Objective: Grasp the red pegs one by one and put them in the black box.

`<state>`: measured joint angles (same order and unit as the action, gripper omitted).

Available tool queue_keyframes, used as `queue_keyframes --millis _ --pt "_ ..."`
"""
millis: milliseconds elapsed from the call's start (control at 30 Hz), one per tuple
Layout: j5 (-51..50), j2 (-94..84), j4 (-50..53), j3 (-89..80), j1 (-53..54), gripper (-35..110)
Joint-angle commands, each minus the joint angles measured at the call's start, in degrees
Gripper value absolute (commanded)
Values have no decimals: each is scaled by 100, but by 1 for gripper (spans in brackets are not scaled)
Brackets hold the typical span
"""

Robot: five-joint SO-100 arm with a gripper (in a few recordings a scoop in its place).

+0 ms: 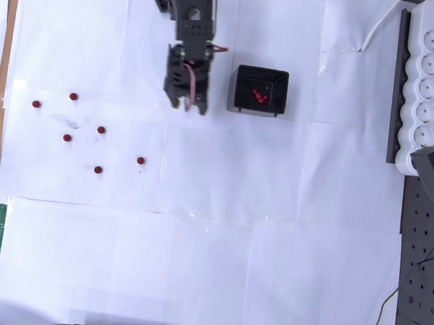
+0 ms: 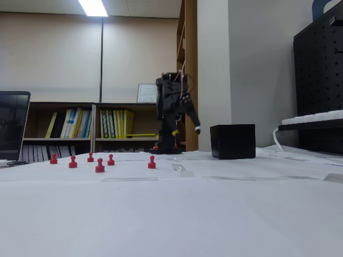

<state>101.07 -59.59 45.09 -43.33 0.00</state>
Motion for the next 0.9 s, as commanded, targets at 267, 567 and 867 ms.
queue_keyframes --millis 267,567,867 --pt "-1846 782 -2918 2145 3059 20" --pt "-1415 -976 -5449 1960 3858 20" --pt "-1362 -2698 -6697 1327 3981 19"
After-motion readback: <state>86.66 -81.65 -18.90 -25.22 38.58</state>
